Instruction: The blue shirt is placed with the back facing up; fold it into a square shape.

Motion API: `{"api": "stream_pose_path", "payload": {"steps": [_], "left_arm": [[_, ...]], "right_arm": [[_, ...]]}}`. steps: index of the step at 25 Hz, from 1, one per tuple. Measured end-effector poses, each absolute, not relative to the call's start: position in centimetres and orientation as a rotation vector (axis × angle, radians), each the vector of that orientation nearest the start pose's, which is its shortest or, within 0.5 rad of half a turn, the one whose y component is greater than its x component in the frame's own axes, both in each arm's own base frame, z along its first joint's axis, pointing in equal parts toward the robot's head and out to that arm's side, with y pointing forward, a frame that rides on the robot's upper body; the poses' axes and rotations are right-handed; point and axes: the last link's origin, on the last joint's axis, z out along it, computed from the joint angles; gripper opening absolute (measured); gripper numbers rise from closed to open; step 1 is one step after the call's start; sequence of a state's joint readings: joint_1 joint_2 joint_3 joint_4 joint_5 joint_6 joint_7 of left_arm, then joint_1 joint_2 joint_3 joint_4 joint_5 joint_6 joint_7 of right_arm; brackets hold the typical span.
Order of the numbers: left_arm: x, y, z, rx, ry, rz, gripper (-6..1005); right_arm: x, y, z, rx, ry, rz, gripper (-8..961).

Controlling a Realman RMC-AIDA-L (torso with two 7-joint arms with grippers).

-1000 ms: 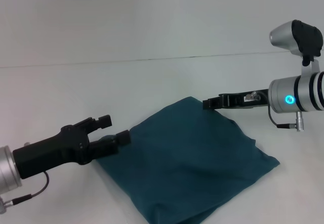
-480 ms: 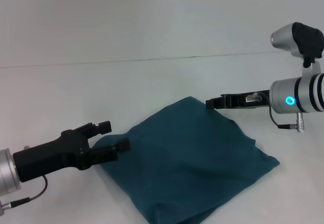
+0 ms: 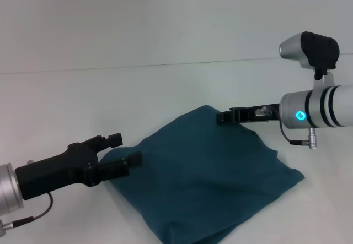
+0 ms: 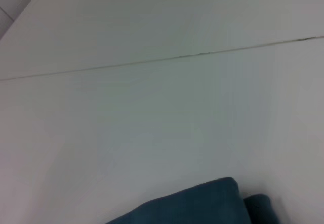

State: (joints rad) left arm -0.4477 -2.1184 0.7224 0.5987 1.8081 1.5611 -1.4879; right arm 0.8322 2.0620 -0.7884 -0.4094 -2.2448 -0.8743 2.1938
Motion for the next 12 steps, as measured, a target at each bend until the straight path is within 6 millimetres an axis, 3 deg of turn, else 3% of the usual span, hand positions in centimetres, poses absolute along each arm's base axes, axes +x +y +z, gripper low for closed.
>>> {"api": "stream_pose_path", "payload": {"steps": [7, 9, 12], "left_arm": [[-26.36, 30.96, -1.35, -2.574, -0.918, -0.989, 957], [-26.33, 30.96, -1.39, -2.577, -0.917, -0.988, 957], [-26.27, 30.98, -1.41, -2.58, -0.915, -0.988, 957]], "right_arm": [[25.12, 42.84, -4.43, -2.181, 1.434, 0.317, 308], [25.18, 42.9, -4.4, -2.175, 1.432, 0.317, 175], [25.15, 42.97, -4.37, -2.172, 1.429, 0.317, 178]]}}
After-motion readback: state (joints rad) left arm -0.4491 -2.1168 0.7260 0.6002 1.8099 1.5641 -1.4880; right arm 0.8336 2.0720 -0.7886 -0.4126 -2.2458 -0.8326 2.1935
